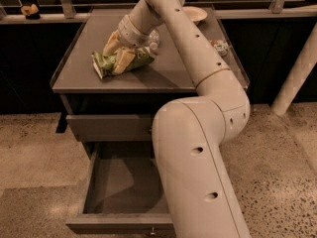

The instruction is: Place green jalapeno chip bag into middle drawer

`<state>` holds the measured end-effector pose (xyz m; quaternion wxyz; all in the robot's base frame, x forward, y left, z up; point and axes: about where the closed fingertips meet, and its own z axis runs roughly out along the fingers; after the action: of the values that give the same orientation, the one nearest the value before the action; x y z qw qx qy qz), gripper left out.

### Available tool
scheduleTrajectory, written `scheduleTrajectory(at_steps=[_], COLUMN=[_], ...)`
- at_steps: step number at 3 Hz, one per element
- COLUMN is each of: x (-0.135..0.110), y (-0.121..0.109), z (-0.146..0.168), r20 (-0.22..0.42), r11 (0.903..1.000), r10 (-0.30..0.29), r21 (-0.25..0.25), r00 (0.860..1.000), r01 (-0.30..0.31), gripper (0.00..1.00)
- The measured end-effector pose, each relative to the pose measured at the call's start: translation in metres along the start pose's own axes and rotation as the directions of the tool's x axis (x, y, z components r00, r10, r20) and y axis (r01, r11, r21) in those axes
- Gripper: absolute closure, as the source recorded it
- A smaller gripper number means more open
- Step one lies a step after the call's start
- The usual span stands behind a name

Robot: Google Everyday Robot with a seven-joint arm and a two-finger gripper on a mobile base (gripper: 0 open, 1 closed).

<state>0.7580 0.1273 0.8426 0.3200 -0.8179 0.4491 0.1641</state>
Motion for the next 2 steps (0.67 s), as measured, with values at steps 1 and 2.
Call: scheduleTrajectory(at_steps=[1, 2], x=[-0.0001, -0.0015], y=[-0.0001, -0.0010], z=[-0.0001, -0.0019], r20=[0.000, 0.000], r11=[1.0000, 1.0000], r10=[0.000, 0.000], r21=[0.000, 0.000], r00=[1.000, 1.000], r01=[0.000, 0.000], gripper=[1.00, 1.00])
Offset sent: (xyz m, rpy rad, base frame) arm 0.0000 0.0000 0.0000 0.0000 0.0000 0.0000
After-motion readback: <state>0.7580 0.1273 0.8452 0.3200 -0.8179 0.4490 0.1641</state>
